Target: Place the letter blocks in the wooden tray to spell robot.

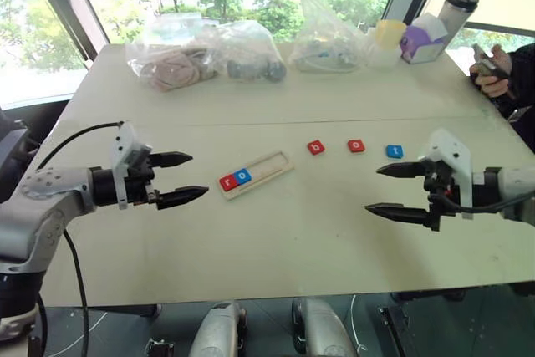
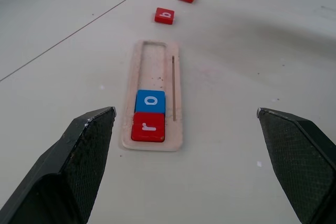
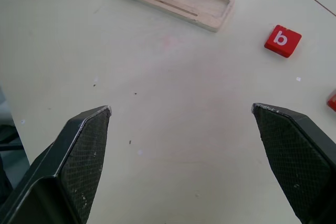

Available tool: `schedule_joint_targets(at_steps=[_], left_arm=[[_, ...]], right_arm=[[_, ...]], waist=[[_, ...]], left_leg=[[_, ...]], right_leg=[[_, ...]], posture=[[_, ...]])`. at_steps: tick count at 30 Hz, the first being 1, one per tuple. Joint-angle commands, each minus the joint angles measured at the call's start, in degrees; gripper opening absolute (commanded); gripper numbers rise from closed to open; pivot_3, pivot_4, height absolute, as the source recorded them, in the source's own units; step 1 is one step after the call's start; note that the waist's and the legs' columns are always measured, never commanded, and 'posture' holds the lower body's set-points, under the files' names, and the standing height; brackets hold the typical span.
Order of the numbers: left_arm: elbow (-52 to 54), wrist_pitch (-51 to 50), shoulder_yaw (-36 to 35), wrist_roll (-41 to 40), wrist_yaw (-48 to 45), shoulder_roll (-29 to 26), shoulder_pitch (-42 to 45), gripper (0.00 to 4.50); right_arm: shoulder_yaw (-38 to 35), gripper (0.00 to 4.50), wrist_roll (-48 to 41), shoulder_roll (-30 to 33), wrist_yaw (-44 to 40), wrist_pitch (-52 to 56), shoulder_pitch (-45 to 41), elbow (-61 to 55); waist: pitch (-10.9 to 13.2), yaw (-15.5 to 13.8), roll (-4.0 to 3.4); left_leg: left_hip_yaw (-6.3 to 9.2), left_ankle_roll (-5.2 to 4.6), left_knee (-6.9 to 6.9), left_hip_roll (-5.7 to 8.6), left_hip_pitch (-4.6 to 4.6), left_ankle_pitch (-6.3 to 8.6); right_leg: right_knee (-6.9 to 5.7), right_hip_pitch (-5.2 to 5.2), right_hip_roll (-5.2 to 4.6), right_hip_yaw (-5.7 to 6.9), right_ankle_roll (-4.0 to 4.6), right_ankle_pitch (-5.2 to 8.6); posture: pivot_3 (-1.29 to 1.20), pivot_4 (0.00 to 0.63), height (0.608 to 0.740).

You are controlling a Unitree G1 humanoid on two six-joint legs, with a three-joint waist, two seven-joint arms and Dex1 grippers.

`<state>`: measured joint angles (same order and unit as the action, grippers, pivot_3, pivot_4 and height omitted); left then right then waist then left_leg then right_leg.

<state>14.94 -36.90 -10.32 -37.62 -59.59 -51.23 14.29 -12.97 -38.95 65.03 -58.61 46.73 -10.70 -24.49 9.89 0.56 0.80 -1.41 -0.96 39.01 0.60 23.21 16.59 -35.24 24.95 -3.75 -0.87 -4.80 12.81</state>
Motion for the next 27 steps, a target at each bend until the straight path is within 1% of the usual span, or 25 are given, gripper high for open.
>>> schedule_joint_targets(at_steps=[1,3,5,14,21,27], left_arm=[[0.78,-0.23,-0.8,-0.32,-0.68,-0.97,0.45,4.5],[1.19,0.53,-0.45,0.63,-0.38,-0.84,0.4,4.5],[1.2,-0.12,-0.74,-0.12,0.36,0.02,1.11,4.5],[1.73,0.4,0.64,1.32,-0.01,-0.29,1.03,4.5],[2.54,0.43,1.31,1.82,0.21,0.55,0.74,4.5],[2.52,2.57,3.4,4.2,0.84,1.77,1.34,4.5]], right_arm=[[-0.14,4.43,1.16,0.91,-0.69,-1.34,-1.27,0.08],[0.0,4.43,1.45,0.84,-0.79,-1.43,-1.5,0.23],[0.21,4.43,1.8,0.75,-0.71,-1.49,-1.83,0.54],[0.91,4.43,3.5,-0.14,-0.72,-2.75,-2.44,0.62],[1.53,4.43,4.02,-0.54,-0.94,-3.36,-2.5,0.41],[2.13,4.43,4.17,-1.4,-0.15,-3.57,-2.62,-0.28]], waist=[[0.0,0.03,0.0],[0.0,0.02,0.0],[0.0,0.02,-0.01],[0.0,0.03,-0.02],[-0.01,0.04,-0.03],[-0.01,0.01,-0.04]], left_leg=[[0.0,0.0,0.0,0.0,0.05,0.0],[0.0,0.01,0.0,0.0,0.16,0.0],[0.0,0.02,-0.02,0.0,0.18,0.0],[-0.01,0.04,-0.09,0.0,0.19,0.02],[-0.02,0.05,-0.13,0.0,0.2,0.01],[-0.02,0.05,-0.13,0.0,0.2,0.01]], right_leg=[[0.0,0.05,-0.01,0.0,0.0,0.0],[-0.01,0.19,-0.04,0.0,0.02,-0.01],[-0.01,0.23,-0.06,-0.01,0.02,-0.02],[-0.01,0.29,-0.11,-0.02,0.08,-0.05],[-0.01,0.32,-0.11,-0.03,0.09,-0.05],[-0.01,0.32,-0.12,-0.03,0.1,-0.06]], posture=[[0.0,0.15,0.74],[0.0,0.15,0.74],[0.0,0.15,0.74],[0.0,0.15,0.74],[0.0,0.15,0.74],[0.0,0.15,0.74]])
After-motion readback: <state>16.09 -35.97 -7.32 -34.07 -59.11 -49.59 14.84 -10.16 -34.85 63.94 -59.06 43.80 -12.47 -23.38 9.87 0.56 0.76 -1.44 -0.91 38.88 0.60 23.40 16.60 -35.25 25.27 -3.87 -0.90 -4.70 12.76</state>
